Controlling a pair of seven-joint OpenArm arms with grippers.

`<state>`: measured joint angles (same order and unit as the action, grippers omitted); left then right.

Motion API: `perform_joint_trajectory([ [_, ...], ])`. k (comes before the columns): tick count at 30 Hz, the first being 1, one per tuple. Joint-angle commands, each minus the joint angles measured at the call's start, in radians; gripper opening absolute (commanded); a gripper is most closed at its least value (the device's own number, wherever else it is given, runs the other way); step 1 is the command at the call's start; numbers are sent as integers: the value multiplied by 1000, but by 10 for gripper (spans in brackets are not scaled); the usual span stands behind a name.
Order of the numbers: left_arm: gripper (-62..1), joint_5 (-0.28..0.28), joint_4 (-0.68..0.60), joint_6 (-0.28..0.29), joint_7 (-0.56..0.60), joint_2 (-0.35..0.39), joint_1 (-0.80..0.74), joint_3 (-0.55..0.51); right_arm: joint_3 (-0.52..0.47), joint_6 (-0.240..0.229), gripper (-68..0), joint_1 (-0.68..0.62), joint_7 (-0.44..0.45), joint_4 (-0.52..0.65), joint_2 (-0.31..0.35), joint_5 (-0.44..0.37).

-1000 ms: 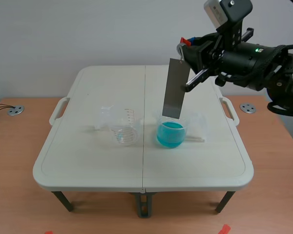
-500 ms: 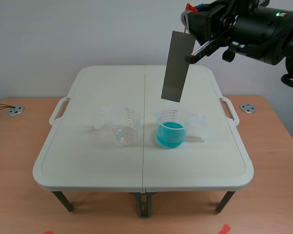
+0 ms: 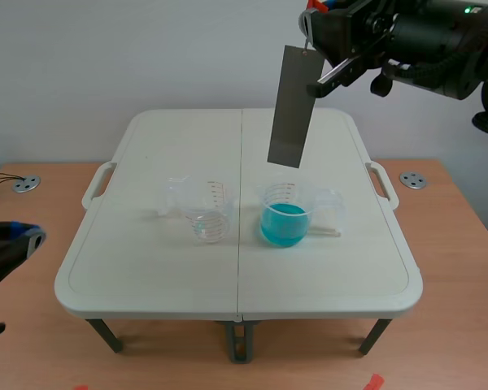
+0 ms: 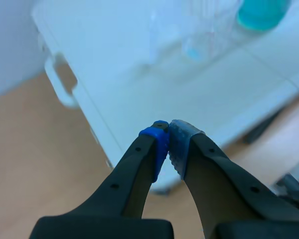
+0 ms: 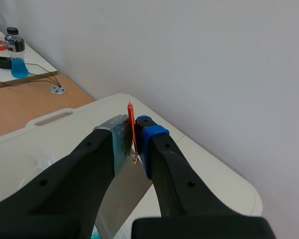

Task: Hold the metal plate by the orange handle, dip it into the blue solution, take it out and point at it, then put the plate back in the beaker on the left.
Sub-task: 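Raise the plate and point at it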

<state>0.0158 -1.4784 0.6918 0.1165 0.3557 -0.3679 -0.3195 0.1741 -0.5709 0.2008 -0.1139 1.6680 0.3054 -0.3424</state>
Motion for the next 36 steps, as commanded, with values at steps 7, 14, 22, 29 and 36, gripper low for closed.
perform_joint_trajectory([
  [7, -578, -10, 10, 4, -74, 10, 197, 191, -8, 1, -662, 15, 8, 17, 7, -10],
  [14, -578, -11, 96, 4, -118, -11, 380, 393, -8, 1, -662, 15, 6, 17, 7, -10],
  [22, -578, -74, 260, -39, -117, -100, 549, 542, -8, 1, -662, 13, 4, 17, 7, -10],
  [29, -578, -98, 351, -62, -113, -162, 648, 627, -8, 1, -662, 12, 3, 17, 7, -9],
  [36, -578, -138, 412, -164, -76, -201, 705, 691, -8, 1, -662, 12, 0, 17, 7, -9],
])
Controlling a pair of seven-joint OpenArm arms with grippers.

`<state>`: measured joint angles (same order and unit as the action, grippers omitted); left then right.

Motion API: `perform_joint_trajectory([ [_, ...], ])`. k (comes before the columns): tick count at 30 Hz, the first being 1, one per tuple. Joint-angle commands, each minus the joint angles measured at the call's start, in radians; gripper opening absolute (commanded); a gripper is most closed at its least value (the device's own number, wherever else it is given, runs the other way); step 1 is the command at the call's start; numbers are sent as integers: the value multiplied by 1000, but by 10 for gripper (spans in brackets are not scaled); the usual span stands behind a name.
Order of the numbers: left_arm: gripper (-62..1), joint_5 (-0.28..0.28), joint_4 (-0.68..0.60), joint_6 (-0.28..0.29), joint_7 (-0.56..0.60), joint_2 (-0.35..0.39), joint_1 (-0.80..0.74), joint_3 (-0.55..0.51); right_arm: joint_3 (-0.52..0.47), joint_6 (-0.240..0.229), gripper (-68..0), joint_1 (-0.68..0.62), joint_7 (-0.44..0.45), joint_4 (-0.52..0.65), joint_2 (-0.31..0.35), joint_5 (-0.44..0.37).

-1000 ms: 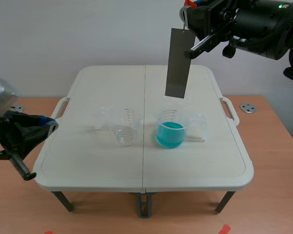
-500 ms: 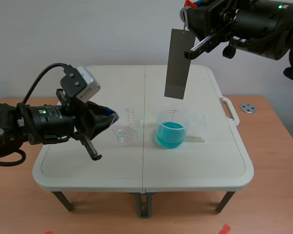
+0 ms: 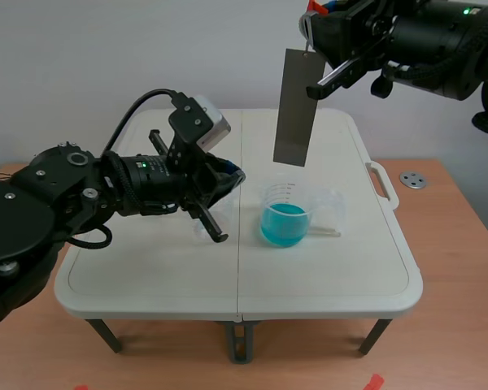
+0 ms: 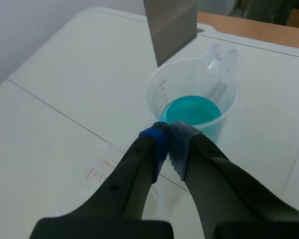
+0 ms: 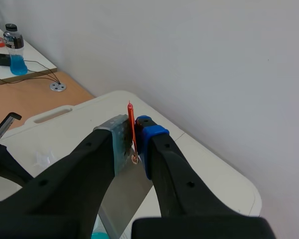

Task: Hold the metal plate by the orange handle, dip it into the blue solution, take it out and point at it, then put the plate back in the beaker on the left.
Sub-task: 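Raise the plate and point at it, then put the plate into the left beaker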

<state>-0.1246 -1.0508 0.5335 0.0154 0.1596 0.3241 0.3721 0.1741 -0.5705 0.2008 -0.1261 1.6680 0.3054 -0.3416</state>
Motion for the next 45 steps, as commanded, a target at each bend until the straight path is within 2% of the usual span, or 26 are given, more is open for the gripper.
perform_joint_trajectory([
  [1, -578, -3, -12, -27, 35, -10, 18, 3, -8, 1, -662, 12, 12, 17, 7, -10],
  [7, -578, -11, -10, -79, 48, -31, 26, 15, -8, 1, -662, 12, 11, 17, 7, -9],
  [14, -578, -40, -10, -80, 66, -58, 26, 43, -8, 1, -662, 12, 11, 17, 7, -9],
  [17, -578, -54, -10, -103, 67, -67, 26, 49, -8, 1, -662, 12, 12, 17, 7, -7],
  [40, -578, -68, -10, -103, 60, -75, 26, 48, -8, 1, -662, 12, 12, 17, 7, -6],
  [45, -578, -67, -14, -103, 32, -60, 22, 0, -8, 1, -662, 12, 12, 17, 7, -6],
])
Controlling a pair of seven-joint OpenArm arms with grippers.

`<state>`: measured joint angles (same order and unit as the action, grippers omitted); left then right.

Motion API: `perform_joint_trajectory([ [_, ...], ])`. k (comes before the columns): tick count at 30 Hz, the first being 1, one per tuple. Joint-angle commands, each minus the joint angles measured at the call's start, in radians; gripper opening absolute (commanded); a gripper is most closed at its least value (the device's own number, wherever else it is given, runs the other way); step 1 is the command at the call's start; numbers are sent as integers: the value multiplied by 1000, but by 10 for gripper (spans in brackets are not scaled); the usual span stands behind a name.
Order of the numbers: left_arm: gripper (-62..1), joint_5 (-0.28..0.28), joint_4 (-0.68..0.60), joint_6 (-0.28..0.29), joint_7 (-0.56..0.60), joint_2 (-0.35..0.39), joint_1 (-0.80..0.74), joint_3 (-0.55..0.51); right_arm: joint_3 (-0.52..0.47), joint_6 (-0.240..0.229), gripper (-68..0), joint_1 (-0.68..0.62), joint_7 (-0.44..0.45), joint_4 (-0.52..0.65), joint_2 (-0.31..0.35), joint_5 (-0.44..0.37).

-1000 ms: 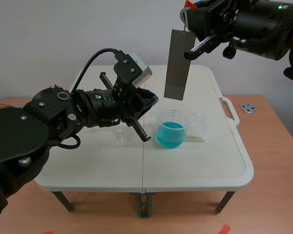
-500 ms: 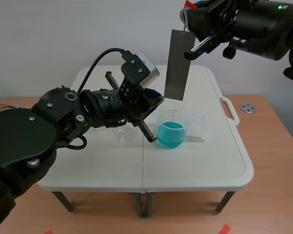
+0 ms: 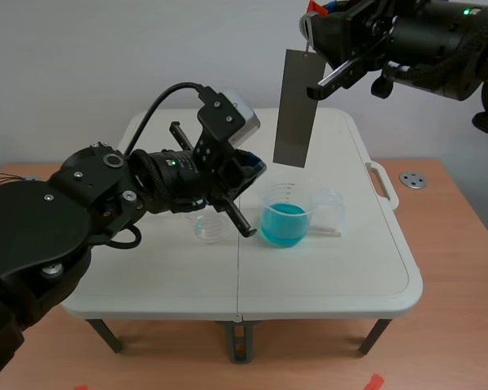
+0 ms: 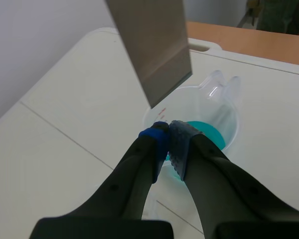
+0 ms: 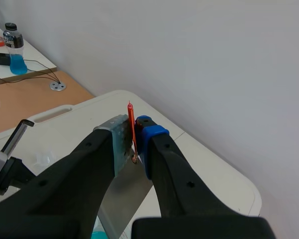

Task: Hold the metal plate by the orange handle, dip it into the blue solution, take it out and point at it, then put the plate back in the beaker on the left.
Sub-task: 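Put the plate into the left beaker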

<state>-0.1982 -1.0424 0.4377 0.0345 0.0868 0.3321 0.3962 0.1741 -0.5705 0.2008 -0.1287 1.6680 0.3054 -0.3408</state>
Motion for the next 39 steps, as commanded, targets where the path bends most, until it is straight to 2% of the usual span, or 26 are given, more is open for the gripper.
perform_joint_trajectory([
  [1, -578, 7, -29, -7, 13, 24, 9, -38, -8, 1, -662, 12, 15, 17, 7, -7],
  [9, -578, 63, -217, -7, 24, 192, -147, -201, -8, 1, -662, 12, 14, 17, 7, -8],
  [15, -578, 146, -346, -7, 62, 335, -345, -368, -6, 1, -662, 16, 15, 17, 5, -7],
  [18, -578, 183, -383, -10, 77, 388, -462, -461, 7, 1, -662, 18, 15, 17, 4, -7],
  [20, -578, 188, -394, -10, 88, 407, -544, -523, 22, 1, -662, 22, 15, 17, 4, -8],
  [25, -578, 188, -394, -10, 105, 412, -750, -653, 62, 2, -662, 53, 10, 17, -10, -4],
  [30, -578, 230, -385, -27, 111, 392, -953, -689, 87, 2, -662, 93, -16, 14, -53, -4],
  [39, -578, 232, -293, -32, 117, 216, -1136, -688, 143, 5, -662, 166, -43, -57, -139, -2],
])
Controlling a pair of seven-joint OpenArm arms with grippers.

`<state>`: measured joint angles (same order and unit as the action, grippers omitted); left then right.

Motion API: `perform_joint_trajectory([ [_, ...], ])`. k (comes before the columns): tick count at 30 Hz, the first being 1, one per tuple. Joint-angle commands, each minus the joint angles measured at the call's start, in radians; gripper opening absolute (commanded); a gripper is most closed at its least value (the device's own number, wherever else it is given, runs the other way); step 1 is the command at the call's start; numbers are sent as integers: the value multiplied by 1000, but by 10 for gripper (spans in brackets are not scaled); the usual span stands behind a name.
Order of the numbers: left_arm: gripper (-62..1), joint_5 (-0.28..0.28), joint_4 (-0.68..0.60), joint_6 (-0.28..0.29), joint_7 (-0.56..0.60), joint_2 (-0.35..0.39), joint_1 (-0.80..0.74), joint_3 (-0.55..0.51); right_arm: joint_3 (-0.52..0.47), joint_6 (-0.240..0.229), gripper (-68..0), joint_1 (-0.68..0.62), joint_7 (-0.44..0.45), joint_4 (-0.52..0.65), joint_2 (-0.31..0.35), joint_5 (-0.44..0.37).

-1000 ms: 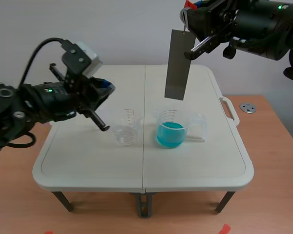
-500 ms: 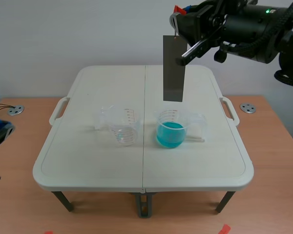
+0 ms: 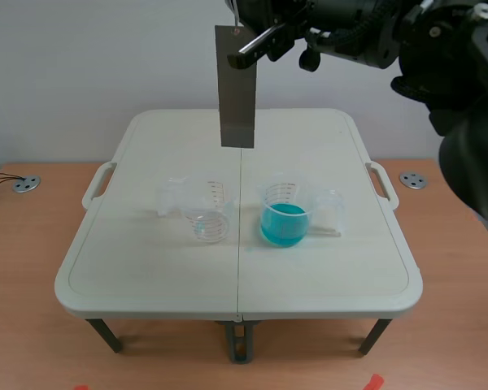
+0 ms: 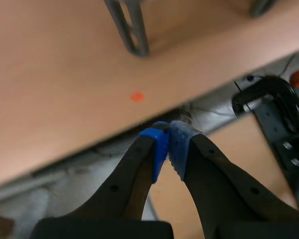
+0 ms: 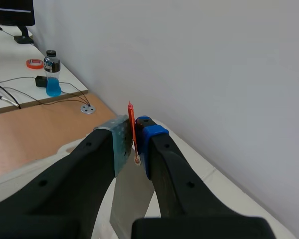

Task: Hold the metal plate by the orange handle, dip it into the blue solution, take it out and point at it, then put the plate back in the beaker on the left.
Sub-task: 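Put the plate into the left beaker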

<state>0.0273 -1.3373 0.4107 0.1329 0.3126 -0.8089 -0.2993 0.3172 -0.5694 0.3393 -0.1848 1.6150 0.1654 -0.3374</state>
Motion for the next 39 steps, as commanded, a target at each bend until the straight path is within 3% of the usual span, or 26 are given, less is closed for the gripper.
perform_joint_trajectory([
  [1, -578, 7, 21, -5, 23, -30, -5, 8, 5, 3, -662, 36, 13, -16, -6, -5],
  [7, -578, 7, 153, -6, 101, -100, -23, 45, 38, 3, -662, 85, 15, -113, -42, -2],
  [12, -578, 7, 257, -11, 240, -105, -25, 114, 60, 3, -662, 122, 26, -194, -61, 0],
  [18, -578, 6, 331, -66, 351, -105, -22, 180, 78, 2, -662, 140, 45, -241, -61, 1],
  [39, -578, 7, 377, -65, 311, -110, -19, 194, 151, 0, -662, 140, 61, -244, -61, 5],
])
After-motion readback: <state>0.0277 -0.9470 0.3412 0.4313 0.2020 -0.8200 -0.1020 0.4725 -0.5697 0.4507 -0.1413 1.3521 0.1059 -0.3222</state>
